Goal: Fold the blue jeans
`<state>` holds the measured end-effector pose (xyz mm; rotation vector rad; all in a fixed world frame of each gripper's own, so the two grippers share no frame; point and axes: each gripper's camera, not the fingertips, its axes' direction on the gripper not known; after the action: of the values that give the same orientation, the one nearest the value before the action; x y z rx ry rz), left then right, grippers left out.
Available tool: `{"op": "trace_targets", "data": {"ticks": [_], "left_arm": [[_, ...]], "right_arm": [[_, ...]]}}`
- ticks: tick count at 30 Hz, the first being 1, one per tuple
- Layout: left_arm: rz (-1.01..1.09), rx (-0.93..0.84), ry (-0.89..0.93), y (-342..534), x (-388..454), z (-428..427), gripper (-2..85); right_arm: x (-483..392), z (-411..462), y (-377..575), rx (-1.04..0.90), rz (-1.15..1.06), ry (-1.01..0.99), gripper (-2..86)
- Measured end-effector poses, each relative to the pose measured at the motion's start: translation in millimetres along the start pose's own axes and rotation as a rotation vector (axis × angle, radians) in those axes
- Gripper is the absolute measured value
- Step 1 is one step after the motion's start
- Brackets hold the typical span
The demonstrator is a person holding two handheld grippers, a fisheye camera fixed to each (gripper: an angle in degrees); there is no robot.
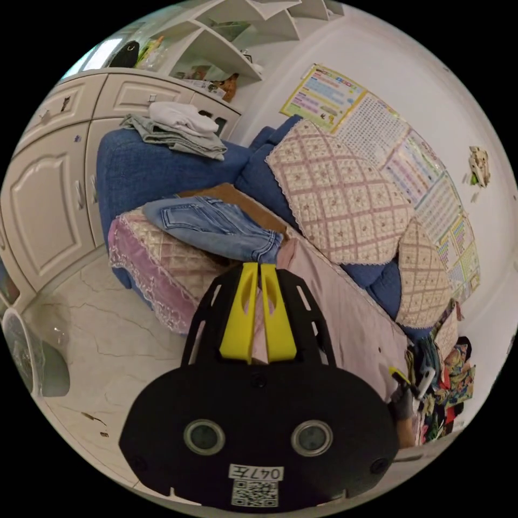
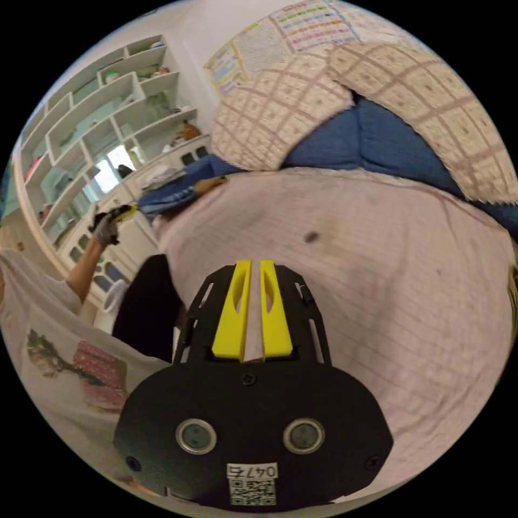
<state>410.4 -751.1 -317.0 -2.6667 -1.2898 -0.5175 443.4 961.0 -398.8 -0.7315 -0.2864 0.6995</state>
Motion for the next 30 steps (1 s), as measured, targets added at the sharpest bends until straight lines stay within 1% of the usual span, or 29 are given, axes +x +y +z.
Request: {"op": "trace_targets", "data": {"ticks": [1, 2, 4, 7, 11, 13, 14, 15, 16, 18, 19, 20, 21, 22, 23, 24, 25, 26, 28, 30], "left_arm": [[0.015, -0.014, 0.018, 11, -6, -7, -1.0], [0.014, -0.022, 0.029, 21, -13, -13, -1.0], [0.002, -0.024, 0.048, 34, -24, -22, -1.0], [-0.016, -0.024, 0.086, 50, -41, -35, -1.0], [0.007, -0.031, 0.128, 53, -53, -42, -1.0], [0.007, -0.02, 0.158, 51, -54, -44, -1.0], [0.009, -0.017, 0.175, 49, -54, -45, -1.0], [0.012, -0.015, 0.18, 48, -54, -45, -1.0], [0.017, -0.011, 0.186, 47, -52, -46, -1.0], [0.018, 0.0, 0.198, 44, -49, -48, -0.9], [0.011, 0.004, 0.215, 42, -47, -49, -0.9], [0.002, 0.009, 0.235, 40, -45, -50, -0.9], [-0.002, 0.012, 0.243, 38, -43, -51, -0.9], [-0.005, 0.015, 0.255, 34, -38, -52, -1.0], [0.002, 0.024, 0.247, 29, -30, -56, -1.0], [0.01, 0.033, 0.243, 26, -25, -59, -1.0], [0.022, 0.052, 0.243, 21, -15, -67, -1.0], [0.033, 0.074, 0.263, 15, -4, -76, -1.0], [0.048, 0.112, 0.302, 6, 17, -91, -1.0], [0.073, 0.16, 0.333, -3, 45, -110, -1.0]], "right_arm": [[-15, 8, -16, 0.016, -0.029, -0.095, 5.8], [-23, 14, -25, 0.02, -0.04, -0.142, 7.5], [-63, 48, -68, -0.013, -0.144, -0.312, 10.0], [-114, 103, -124, -0.069, -0.264, -0.402, 12.0], [-162, 182, -182, -0.169, -0.32, -0.454, 15.4], [-176, 234, -212, -0.236, -0.24, -0.478, 17.9], [-177, 246, -217, -0.251, -0.204, -0.496, 18.4], [-178, 267, -227, -0.269, -0.115, -0.546, 18.8], [-179, 283, -233, -0.27, -0.031, -0.599, 18.8], [-182, 302, -237, -0.275, 0.059, -0.646, 17.6], [-187, 313, -237, -0.322, 0.093, -0.612, 12.8], [-189, 318, -236, -0.358, 0.1, -0.58, 10.3], [-196, 325, -234, -0.422, 0.085, -0.551, 5.3], [-201, 325, -232, -0.444, 0.077, -0.597, 2.1], [-204, 320, -231, -0.426, 0.071, -0.589, 1.6], [-213, 307, -229, -0.383, 0.006, -0.557, 0.8], [-227, 292, -228, -0.357, -0.094, -0.498, 0.4], [-235, 283, -227, -0.347, -0.15, -0.461, 0.3], [-267, 243, -217, -0.269, -0.367, -0.325, 0.0], [-285, 207, -203, -0.186, -0.479, -0.268, -0.1]]}}
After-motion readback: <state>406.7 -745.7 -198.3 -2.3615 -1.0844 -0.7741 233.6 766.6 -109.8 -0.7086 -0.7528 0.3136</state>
